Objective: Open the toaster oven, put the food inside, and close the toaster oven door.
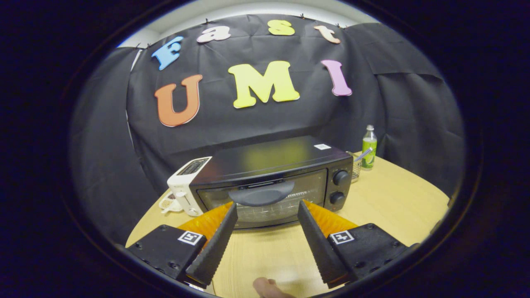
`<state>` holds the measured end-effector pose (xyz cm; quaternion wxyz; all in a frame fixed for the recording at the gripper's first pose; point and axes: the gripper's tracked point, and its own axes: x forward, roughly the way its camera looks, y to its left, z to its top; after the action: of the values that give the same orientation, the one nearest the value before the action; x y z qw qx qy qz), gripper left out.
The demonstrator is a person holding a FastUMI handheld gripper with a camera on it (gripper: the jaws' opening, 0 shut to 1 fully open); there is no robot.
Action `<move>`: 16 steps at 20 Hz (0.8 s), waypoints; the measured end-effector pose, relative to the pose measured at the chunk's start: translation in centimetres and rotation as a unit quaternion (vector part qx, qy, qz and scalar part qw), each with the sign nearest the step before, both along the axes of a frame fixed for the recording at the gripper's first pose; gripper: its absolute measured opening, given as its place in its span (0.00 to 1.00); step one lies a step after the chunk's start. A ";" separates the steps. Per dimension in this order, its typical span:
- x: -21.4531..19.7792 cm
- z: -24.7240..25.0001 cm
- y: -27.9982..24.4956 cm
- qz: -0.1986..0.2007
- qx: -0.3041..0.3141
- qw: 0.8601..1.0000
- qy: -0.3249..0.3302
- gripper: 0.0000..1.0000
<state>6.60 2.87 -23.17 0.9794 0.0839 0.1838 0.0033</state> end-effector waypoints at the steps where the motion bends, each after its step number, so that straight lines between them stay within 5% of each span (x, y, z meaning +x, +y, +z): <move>1: -0.2 1.1 -0.1 0.004 0.000 1.000 -0.005 0.96; 11: -7.3 22.0 -0.9 0.032 0.010 0.992 -0.121 0.97; 16: -11.6 29.3 -3.4 0.013 -0.071 0.980 -0.183 0.99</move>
<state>-5.01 -0.58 6.08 0.9998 0.0101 0.0023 0.0183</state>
